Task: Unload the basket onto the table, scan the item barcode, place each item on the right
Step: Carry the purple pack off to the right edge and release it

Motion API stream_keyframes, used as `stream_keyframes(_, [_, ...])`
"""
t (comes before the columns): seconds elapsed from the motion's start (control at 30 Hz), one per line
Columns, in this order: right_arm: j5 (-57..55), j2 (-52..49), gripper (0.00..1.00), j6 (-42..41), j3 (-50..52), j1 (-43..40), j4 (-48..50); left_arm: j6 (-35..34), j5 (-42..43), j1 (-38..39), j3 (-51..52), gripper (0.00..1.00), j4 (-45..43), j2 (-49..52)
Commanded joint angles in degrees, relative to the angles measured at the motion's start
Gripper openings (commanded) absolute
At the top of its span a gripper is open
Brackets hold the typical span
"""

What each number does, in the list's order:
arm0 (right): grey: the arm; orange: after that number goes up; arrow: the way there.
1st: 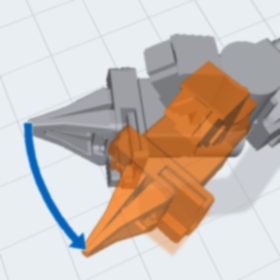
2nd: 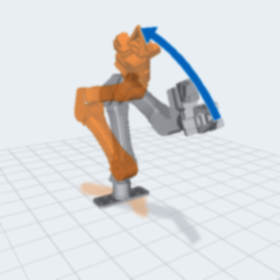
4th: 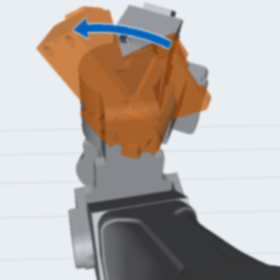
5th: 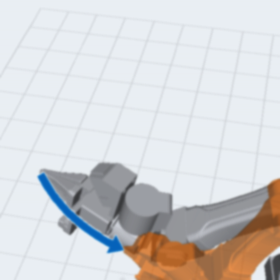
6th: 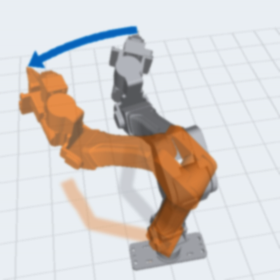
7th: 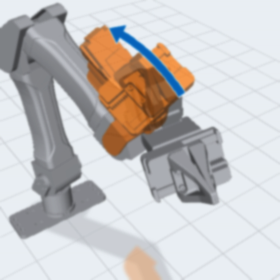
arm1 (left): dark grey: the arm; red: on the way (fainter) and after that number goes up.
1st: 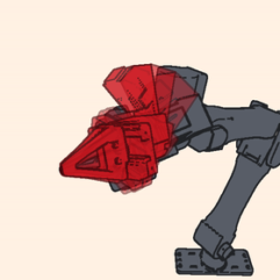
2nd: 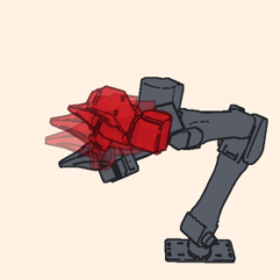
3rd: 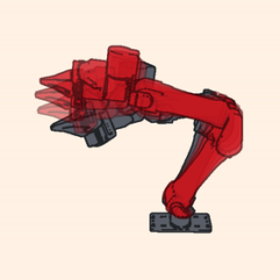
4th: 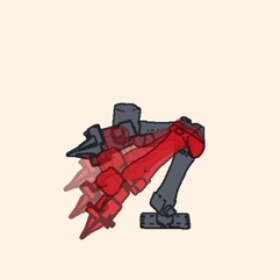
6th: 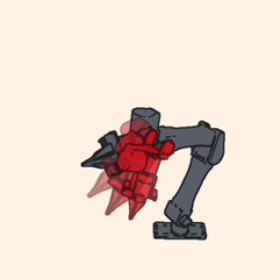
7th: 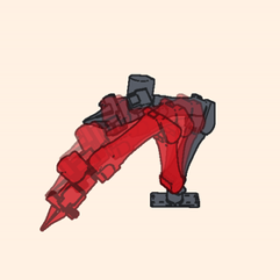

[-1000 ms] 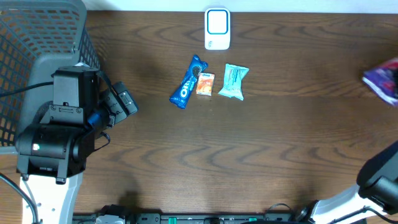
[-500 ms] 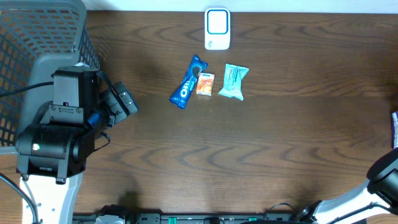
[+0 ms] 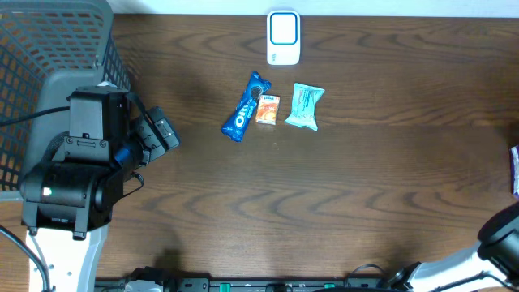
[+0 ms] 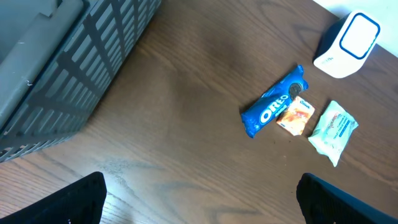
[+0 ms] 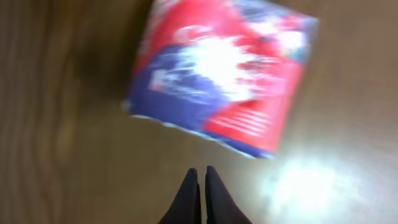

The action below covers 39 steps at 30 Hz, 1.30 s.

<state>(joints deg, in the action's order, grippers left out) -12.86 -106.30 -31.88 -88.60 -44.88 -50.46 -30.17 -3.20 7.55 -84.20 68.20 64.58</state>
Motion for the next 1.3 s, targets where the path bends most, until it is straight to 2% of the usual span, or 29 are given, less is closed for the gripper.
stream_keyframes(0.0, [-11.2, 3.7, 0.01, -7.1, 0.2, -1.6, -3.3, 0.1, -0.7, -0.3, -0.4, 0.98, 0.2, 0.2])
stream_keyframes(0.13, [-21.9, 3.4, 0.01, -13.7, 1.6, -1.6, -7.7, 0.1, -0.7, -0.3, -0.4, 0.98, 0.2, 0.2])
stream_keyframes(0.2, [-23.8, 3.4, 0.01, -14.3, 3.3, -1.6, -7.4, 0.1, -0.7, -0.3, -0.4, 0.98, 0.2, 0.2])
stream_keyframes(0.43, [-24.3, 3.4, 0.01, -15.9, 10.3, -1.9, -3.1, 0.1, -0.7, -0.3, -0.4, 0.98, 0.2, 0.2])
stream_keyframes(0.73, [-25.0, 3.4, 0.01, -15.8, 14.1, -3.8, 2.0, 0.1, -0.7, -0.3, -0.4, 0.98, 0.2, 0.2])
stream_keyframes(0.9, [-25.2, 3.4, 0.01, -10.0, 18.7, -5.4, 11.3, 0.1, -0.7, -0.3, -0.4, 0.98, 0.2, 0.2])
stream_keyframes(1.07, [-22.1, 3.4, 0.01, -5.5, 23.7, -6.4, 25.6, 0.1, -0.7, -0.3, -0.4, 0.98, 0.2, 0.2])
stream_keyframes(1.27, [-17.8, -0.2, 0.01, 2.4, 25.1, -6.6, 36.7, 0.1, -0.7, -0.3, -0.4, 0.98, 0.2, 0.2])
